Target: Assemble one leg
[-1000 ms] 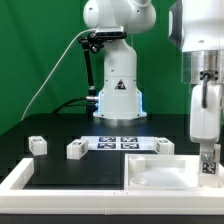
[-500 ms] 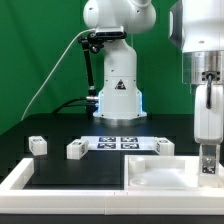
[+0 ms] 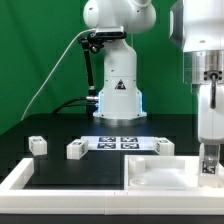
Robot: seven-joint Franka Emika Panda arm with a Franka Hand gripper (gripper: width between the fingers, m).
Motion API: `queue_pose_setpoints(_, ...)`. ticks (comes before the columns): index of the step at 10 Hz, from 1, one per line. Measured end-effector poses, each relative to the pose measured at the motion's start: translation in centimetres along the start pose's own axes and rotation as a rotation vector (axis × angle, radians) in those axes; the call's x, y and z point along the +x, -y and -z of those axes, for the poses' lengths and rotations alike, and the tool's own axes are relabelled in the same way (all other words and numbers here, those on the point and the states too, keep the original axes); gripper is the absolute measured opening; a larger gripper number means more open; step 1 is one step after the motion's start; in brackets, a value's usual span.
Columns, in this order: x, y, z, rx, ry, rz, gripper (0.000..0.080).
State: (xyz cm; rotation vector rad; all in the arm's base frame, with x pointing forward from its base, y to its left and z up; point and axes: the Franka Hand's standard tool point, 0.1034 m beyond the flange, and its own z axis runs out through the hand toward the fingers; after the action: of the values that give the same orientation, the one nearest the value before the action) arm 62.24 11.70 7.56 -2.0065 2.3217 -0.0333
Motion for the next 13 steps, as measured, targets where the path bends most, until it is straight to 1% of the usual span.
queue_pose_setpoints(3, -0.7, 0.0, 0.1, 0.0, 0.004, 0.344, 0.0648)
queue_pose_setpoints(4, -0.6, 0.0, 0.1, 0.001, 0.004, 0.489, 0.0648)
queue_pose_setpoints(5, -0.5, 0.1, 0.0, 0.0, 0.002, 0.564, 0.0648)
queue_pose_setpoints(9, 0.3, 0.3, 0.1, -0.011, -0.031, 1.021, 0.0648)
queue_pose_setpoints(11, 0.4, 0.4, 0.1, -0.016, -0.044, 1.132, 0.0648)
queue_pose_setpoints(12, 0.4, 0.4, 0.1, -0.016, -0.044, 1.132, 0.0648)
queue_pose_setpoints(13, 0.4, 0.4, 0.1, -0.016, -0.044, 1.128, 0.0622)
